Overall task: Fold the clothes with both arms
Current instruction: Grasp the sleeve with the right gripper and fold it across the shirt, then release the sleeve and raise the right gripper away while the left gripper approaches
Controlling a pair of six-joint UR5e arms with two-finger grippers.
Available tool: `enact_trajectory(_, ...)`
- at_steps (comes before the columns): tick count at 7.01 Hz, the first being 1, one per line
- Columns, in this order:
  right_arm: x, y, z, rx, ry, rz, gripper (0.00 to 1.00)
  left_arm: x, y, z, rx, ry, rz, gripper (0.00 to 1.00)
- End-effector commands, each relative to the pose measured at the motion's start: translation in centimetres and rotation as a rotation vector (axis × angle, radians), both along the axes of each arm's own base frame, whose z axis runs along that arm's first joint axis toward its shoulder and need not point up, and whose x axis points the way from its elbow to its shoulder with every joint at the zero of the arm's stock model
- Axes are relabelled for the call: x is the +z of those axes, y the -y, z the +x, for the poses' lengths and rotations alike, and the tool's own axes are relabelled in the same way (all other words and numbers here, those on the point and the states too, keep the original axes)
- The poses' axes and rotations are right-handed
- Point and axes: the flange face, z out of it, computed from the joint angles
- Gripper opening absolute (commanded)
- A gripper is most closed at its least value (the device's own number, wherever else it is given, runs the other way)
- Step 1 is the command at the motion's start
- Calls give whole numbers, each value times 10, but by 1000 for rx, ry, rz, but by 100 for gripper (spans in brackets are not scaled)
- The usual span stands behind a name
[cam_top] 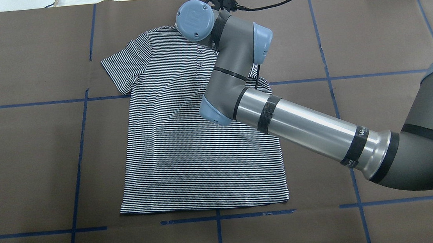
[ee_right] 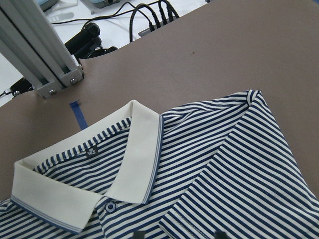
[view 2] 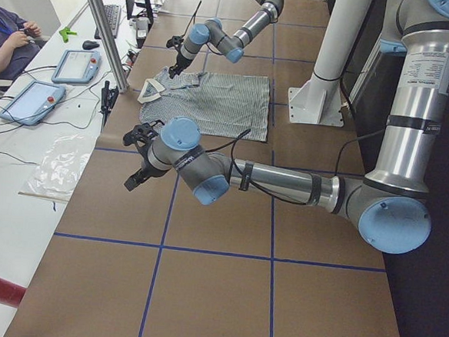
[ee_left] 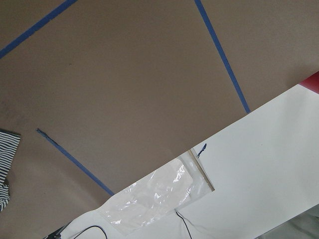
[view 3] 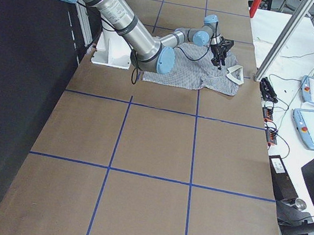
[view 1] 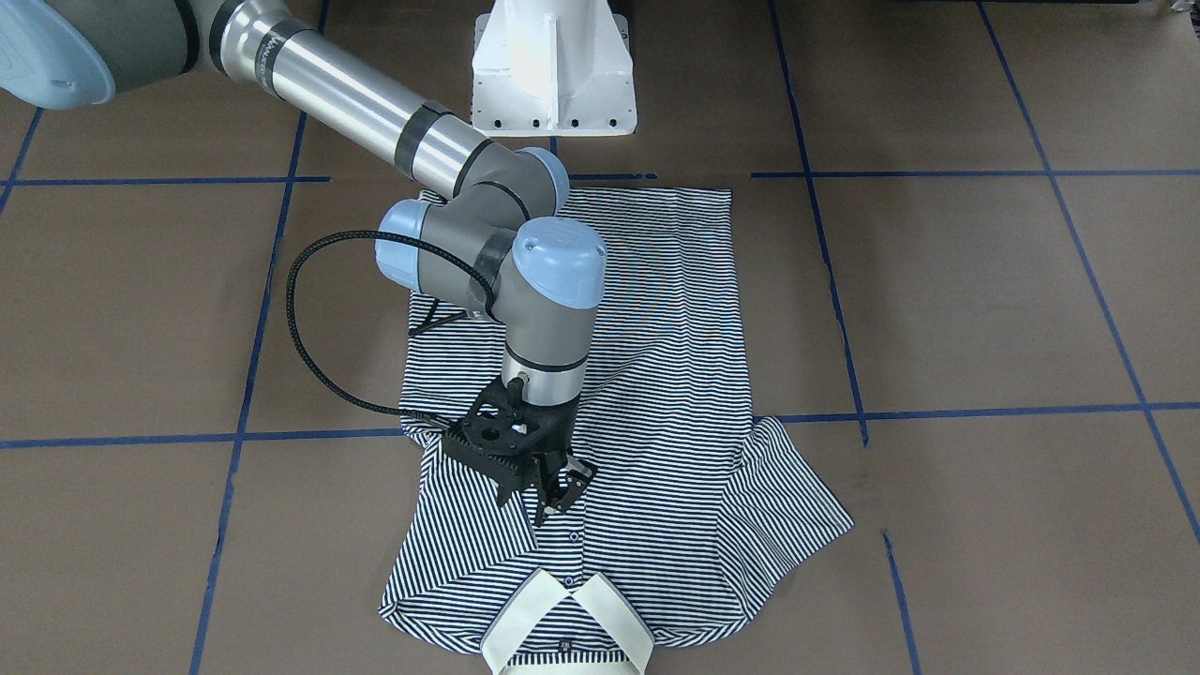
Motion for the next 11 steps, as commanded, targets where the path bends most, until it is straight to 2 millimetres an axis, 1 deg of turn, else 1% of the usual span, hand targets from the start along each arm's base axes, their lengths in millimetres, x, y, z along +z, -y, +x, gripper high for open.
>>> enact_trajectory(1, -3, 21, 42, -138, -6, 17, 100, -10, 7, 8, 10, -3, 10, 100)
enact_trajectory(2, 7, 25, 86, -219, -25, 22, 100, -28, 26, 38, 4, -56, -30, 100)
enact_trajectory(3, 34, 28, 137, -300, -35, 52, 100, -56, 48, 68, -23, -136, -93, 100)
enact_trajectory(4, 72, 30, 185, -376, -32, 64, 100, -87, 64, 101, -26, -198, -132, 100)
enact_trajectory(5, 102, 29, 232, -457, -48, 116, 100, -117, 68, 168, 0, -214, -120, 100)
enact_trajectory(6, 135, 29, 281, -531, -54, 143, 100, -125, 60, 218, -22, -230, -94, 100)
enact_trajectory(7, 168, 26, 330, -595, -51, 160, 100, -130, 53, 270, -24, -257, -149, 100)
enact_trajectory(8, 206, 18, 372, -649, -48, 194, 100, -121, 50, 291, -113, -318, -286, 83)
enact_trajectory(9, 246, 4, 398, -669, -16, 238, 100, -120, 63, 321, -193, -344, -361, 65)
enact_trajectory(10, 270, -7, 408, -664, -10, 261, 100, -109, 72, 353, -264, -318, -365, 57)
enact_trajectory(11, 271, -8, 408, -663, -10, 263, 100, -99, 78, 381, -280, -283, -366, 51)
